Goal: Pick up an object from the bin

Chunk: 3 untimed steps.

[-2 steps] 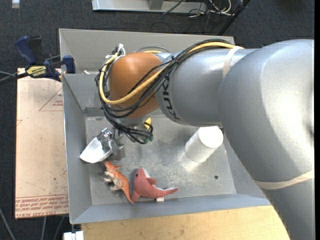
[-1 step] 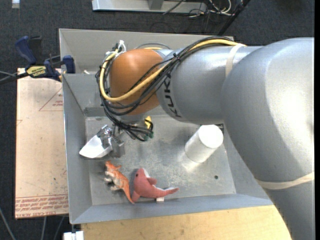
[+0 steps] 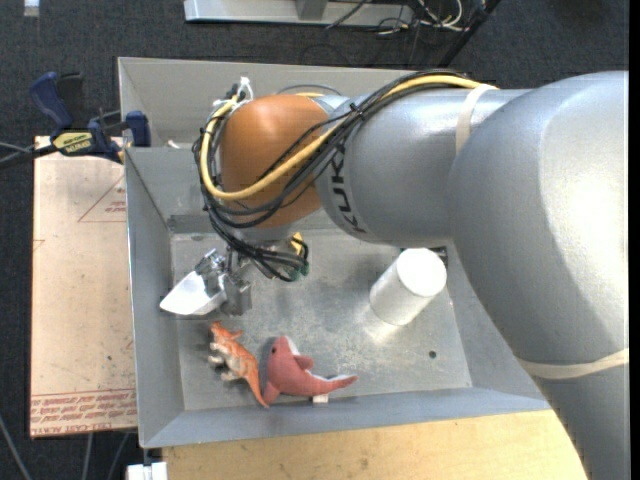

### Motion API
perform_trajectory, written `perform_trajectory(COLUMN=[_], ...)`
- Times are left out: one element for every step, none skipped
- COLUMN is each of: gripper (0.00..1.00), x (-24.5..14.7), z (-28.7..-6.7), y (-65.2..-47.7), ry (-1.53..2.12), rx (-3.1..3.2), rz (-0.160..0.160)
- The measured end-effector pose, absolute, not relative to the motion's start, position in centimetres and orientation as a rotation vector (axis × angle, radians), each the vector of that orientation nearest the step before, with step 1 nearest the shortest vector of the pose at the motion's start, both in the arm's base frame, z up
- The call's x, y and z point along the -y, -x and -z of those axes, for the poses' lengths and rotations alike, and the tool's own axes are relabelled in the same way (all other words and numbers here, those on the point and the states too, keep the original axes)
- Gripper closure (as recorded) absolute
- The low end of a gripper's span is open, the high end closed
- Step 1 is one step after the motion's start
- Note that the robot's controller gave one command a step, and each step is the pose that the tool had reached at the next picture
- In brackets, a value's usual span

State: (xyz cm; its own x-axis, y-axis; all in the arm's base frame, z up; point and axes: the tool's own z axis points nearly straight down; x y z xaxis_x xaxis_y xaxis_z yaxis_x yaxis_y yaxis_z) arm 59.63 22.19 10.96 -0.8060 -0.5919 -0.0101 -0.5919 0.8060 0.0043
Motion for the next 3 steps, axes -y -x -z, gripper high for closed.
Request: perform_trajectory(gripper=[1.0, 1.0, 1.0], x=[-22.2, -22.2, -22.2], z=[-12.4, -13.5, -14.0], y=[-59.6, -59.7, -59.7], ry=[0.976, 0.974, 0.973], rx=[-2.979, -2.974, -2.973], rz=[-0.011, -0.011, -0.011])
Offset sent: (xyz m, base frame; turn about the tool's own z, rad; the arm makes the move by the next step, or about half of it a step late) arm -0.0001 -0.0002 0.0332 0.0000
